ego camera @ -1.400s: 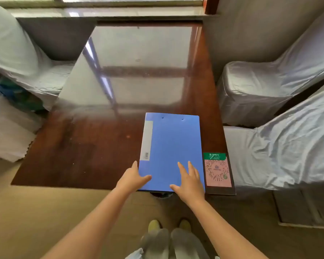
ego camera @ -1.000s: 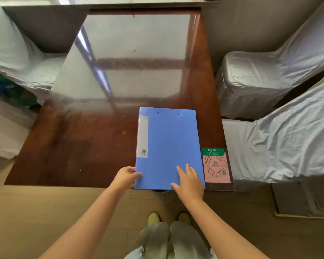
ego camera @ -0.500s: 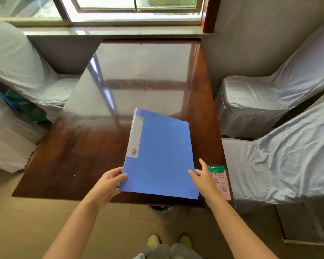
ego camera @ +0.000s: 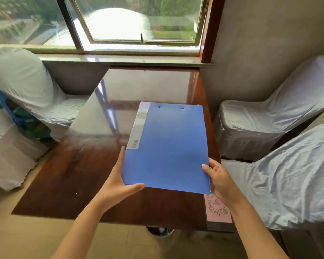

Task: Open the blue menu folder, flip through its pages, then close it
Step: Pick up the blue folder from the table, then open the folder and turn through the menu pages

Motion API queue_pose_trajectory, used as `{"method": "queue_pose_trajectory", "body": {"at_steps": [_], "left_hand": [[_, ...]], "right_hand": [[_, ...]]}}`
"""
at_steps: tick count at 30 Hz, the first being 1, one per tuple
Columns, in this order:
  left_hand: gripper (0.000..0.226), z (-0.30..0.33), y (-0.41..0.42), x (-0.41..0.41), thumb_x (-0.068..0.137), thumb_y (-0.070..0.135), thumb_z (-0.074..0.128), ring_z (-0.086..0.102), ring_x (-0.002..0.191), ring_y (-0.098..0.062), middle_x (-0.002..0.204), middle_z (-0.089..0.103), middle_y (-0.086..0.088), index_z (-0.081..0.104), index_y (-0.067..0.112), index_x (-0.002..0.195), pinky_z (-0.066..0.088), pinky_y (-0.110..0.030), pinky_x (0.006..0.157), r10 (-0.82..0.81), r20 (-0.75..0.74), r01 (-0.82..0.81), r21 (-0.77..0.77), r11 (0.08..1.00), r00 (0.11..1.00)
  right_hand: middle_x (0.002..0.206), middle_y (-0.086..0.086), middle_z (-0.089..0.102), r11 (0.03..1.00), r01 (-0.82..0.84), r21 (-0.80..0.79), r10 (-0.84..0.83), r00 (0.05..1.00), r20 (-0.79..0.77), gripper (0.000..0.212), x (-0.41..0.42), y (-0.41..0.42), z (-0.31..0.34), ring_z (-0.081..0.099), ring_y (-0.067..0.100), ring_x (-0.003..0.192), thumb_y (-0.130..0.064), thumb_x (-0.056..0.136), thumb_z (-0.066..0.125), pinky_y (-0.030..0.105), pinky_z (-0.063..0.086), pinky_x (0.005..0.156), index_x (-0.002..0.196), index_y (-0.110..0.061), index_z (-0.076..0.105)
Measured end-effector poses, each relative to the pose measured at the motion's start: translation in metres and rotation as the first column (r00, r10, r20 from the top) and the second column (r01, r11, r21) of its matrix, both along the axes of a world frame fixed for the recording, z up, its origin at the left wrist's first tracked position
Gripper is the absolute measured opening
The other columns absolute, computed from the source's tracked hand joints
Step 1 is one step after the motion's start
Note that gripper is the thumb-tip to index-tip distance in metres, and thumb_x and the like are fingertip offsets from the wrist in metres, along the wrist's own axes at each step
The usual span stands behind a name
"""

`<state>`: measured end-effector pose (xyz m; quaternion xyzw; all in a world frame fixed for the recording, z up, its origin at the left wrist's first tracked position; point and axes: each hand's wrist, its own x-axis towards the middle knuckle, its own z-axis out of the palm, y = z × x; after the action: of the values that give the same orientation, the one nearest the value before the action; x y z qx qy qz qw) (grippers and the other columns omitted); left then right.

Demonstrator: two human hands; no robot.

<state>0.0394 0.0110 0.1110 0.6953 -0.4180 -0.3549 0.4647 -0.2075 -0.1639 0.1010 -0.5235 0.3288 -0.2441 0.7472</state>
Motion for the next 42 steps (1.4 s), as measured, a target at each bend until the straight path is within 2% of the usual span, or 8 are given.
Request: {"method": "queue_pose_trajectory", "body": {"at_steps": [4,8,13,17,22,27,35,42], "left_hand": [[0.124,0.003,0.000,-0.005,0.063,0.021,0.084,0.023,0.118,0.019,0.126,0.033,0.011,-0.010,0.041,0.142,0.029,0.000,0.091,-0.083,0.422,0.108,-0.036,0.993,0.903],[0.116,0.001,-0.002,-0.011,0.071,0.029,0.079,0.018,0.120,0.020,0.133,0.026,0.002,-0.011,0.036,0.144,0.023,-0.005,0.098,-0.035,0.491,0.103,-0.112,0.988,0.871],[0.090,0.004,-0.006,-0.022,0.077,0.061,0.054,0.023,0.126,0.010,0.133,0.031,0.014,-0.001,0.037,0.144,0.021,-0.008,0.099,0.045,0.355,0.033,-0.212,0.977,0.934],[0.099,0.009,-0.009,-0.030,0.059,0.087,0.045,0.032,0.128,0.005,0.140,0.034,0.014,0.020,0.034,0.138,0.028,-0.012,0.102,0.116,-0.094,-0.140,-0.315,0.939,0.989],[0.073,0.017,-0.016,-0.023,0.065,0.075,0.055,0.062,0.109,-0.020,0.107,0.070,0.004,0.048,0.027,0.120,0.057,-0.035,0.079,0.123,-0.606,-0.348,-0.269,0.898,0.786],[0.019,0.025,-0.013,-0.012,0.090,0.020,0.055,0.069,0.076,-0.030,0.078,0.066,-0.016,0.066,0.005,0.086,0.056,-0.052,0.080,0.174,-0.428,-0.246,-0.119,0.962,0.887],[0.044,0.015,0.001,-0.019,0.076,0.002,0.059,0.069,0.094,-0.035,0.101,0.073,-0.013,0.051,0.014,0.118,0.059,-0.037,0.068,0.056,-0.694,-0.271,-0.205,0.941,0.718],[0.048,0.013,0.005,-0.023,0.071,0.000,0.061,0.072,0.082,-0.033,0.104,0.062,-0.024,0.048,0.006,0.117,0.060,-0.035,0.060,0.107,-0.782,-0.327,-0.130,0.936,0.615]], "right_hand": [[0.116,-0.003,0.070,0.999,0.017,-0.029,-0.017,1.000,-0.002,0.030,-0.003,-0.002,0.014,0.066,0.020,0.106,-0.017,0.097,0.041,0.027,0.058,0.071,0.121,-0.027,0.057],[0.119,-0.002,0.067,0.996,0.080,-0.044,-0.080,0.997,0.002,0.031,0.002,0.007,0.019,0.065,0.020,0.107,-0.024,0.100,0.034,0.030,0.058,0.074,0.117,-0.035,0.057],[0.111,-0.005,0.071,0.990,0.139,-0.032,-0.139,0.990,0.015,0.057,0.008,0.014,0.021,0.066,0.015,0.104,-0.055,0.094,0.016,0.026,0.055,0.076,0.126,-0.027,0.053],[0.116,-0.003,0.063,0.972,0.219,-0.090,-0.222,0.975,-0.019,0.027,0.006,0.017,0.019,0.064,0.007,0.101,-0.020,0.100,0.033,0.037,0.053,0.090,0.124,-0.023,0.046],[0.123,0.010,0.060,0.933,0.296,-0.206,-0.314,0.947,-0.064,0.035,-0.001,0.017,0.021,0.062,0.028,0.107,-0.015,0.095,0.048,0.050,0.053,0.089,0.128,-0.024,0.043],[0.121,0.014,0.063,0.890,0.357,-0.282,-0.381,0.924,-0.032,0.035,-0.012,0.005,0.031,0.061,0.036,0.108,-0.011,0.095,0.048,0.057,0.049,0.092,0.129,-0.021,0.044],[0.115,0.013,0.067,0.991,0.122,-0.056,-0.122,0.992,0.012,0.047,-0.039,-0.004,0.035,0.071,0.030,0.090,-0.006,0.086,0.051,0.037,0.060,0.063,0.127,-0.028,0.047],[0.110,-0.003,0.073,0.967,0.082,-0.240,-0.103,0.992,-0.075,0.079,-0.048,-0.009,0.054,0.071,0.025,0.095,-0.014,0.074,0.066,0.037,0.060,0.064,0.126,-0.062,0.032]]}}
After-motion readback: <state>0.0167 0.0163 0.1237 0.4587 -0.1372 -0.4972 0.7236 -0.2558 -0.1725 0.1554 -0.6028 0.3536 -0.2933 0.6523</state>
